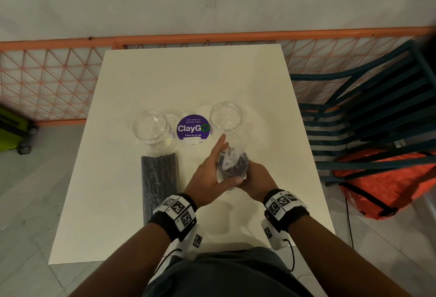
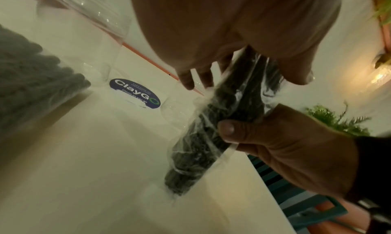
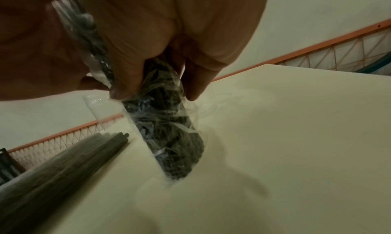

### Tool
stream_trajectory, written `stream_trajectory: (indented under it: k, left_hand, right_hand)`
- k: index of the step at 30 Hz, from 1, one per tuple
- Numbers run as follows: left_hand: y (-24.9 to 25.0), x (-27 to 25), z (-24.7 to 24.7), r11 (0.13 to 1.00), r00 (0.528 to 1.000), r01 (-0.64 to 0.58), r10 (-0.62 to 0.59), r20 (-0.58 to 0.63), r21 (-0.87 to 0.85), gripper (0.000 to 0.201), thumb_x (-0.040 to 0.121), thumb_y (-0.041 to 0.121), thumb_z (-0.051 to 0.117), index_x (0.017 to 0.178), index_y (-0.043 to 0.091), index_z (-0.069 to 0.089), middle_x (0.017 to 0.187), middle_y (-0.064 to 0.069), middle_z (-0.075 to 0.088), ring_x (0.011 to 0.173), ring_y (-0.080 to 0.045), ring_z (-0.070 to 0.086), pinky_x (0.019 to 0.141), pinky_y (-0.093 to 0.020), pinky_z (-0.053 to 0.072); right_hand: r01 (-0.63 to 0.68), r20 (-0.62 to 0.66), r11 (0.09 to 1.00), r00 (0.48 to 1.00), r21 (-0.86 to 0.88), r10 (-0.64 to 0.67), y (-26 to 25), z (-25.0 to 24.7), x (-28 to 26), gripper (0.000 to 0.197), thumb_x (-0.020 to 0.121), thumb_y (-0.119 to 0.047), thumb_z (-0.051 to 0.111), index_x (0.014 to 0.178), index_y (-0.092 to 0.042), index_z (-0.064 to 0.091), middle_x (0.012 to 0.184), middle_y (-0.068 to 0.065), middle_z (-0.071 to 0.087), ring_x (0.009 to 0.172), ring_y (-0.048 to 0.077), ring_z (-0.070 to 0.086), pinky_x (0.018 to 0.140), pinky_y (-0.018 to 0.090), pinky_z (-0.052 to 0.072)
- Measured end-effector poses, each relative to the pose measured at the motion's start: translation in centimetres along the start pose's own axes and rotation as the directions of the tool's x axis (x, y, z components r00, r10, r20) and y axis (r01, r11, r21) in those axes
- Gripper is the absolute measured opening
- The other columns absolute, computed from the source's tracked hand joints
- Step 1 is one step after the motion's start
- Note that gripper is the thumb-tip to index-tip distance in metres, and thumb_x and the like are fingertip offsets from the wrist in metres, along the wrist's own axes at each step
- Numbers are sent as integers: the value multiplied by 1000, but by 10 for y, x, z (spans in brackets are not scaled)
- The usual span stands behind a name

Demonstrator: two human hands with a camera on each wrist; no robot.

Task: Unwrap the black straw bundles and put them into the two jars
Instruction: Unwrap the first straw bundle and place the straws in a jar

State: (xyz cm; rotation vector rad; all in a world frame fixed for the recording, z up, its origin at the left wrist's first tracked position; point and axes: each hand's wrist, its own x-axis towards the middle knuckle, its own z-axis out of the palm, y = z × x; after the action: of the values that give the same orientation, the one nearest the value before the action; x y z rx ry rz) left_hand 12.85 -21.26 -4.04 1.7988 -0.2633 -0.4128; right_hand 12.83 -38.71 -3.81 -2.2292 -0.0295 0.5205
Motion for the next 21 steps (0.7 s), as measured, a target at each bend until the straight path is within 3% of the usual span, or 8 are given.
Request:
stream_trajectory:
  k: [3,6,10,13,16,18,19,21]
  left_hand:
    - [3,-2,5,997,998,48,-45,-45,54,65,85,50,65,140,24,42,133,16,55,126,-7,54,104,-16,43]
    - [-7,-1,8,979,997,74,-67,-45,190,36,90,45,61,117,22,55,116,0,64,111,-22,61,99,-36,50]
    - [-30,1,13,945,999,-18,4,44,327,56,92,53,47,129,15,62,124,-9,69,113,-25,63,97,-43,51]
    - [-40,3,14,939,997,51,-65,31,340,60,87,59,48,127,16,63,121,-8,69,110,-24,63,94,-45,52]
    - [-36,8,13,941,990,125,-138,19,315,67,79,59,48,122,11,65,118,-13,70,106,-27,64,92,-43,53]
    - [-29,12,11,935,982,173,-188,20,310,62,81,52,54,121,5,65,119,-18,69,108,-31,63,92,-39,51]
    - [-29,15,11,922,977,192,-213,27,336,53,86,42,60,124,4,63,122,-19,67,111,-32,62,92,-37,49]
    - [-36,17,11,884,969,198,-241,49,423,40,92,23,64,128,7,60,125,-18,65,113,-35,61,91,-32,46]
  right_hand:
    - [-54,45,998,997,-12,55,3,3,5,45,79,-36,79,117,-19,63,106,1,71,87,17,61,76,24,44]
    - [-85,81,994,993,-69,91,9,7,11,44,76,-40,80,113,-20,64,105,1,72,91,19,64,76,24,43]
    - [-105,96,984,988,-141,120,17,13,15,38,78,-37,78,108,-15,68,103,7,72,96,25,65,77,28,47]
    - [-108,135,968,981,-226,141,18,18,17,31,83,-32,72,105,-11,68,105,11,71,99,27,64,77,29,46]
    - [-71,188,969,975,-238,118,18,20,23,41,81,-29,72,115,-9,63,114,13,64,107,29,60,92,38,49]
    - [-13,159,991,987,-135,34,16,15,23,51,70,-29,75,114,-11,58,109,5,59,102,20,57,95,38,50]
    - [10,119,1000,993,-8,-9,17,12,20,64,66,-27,76,124,-12,53,114,-2,57,105,11,56,96,33,50]
    - [49,42,969,997,241,-61,15,2,10,90,69,-16,83,143,-21,31,130,-20,49,113,-15,50,93,9,43]
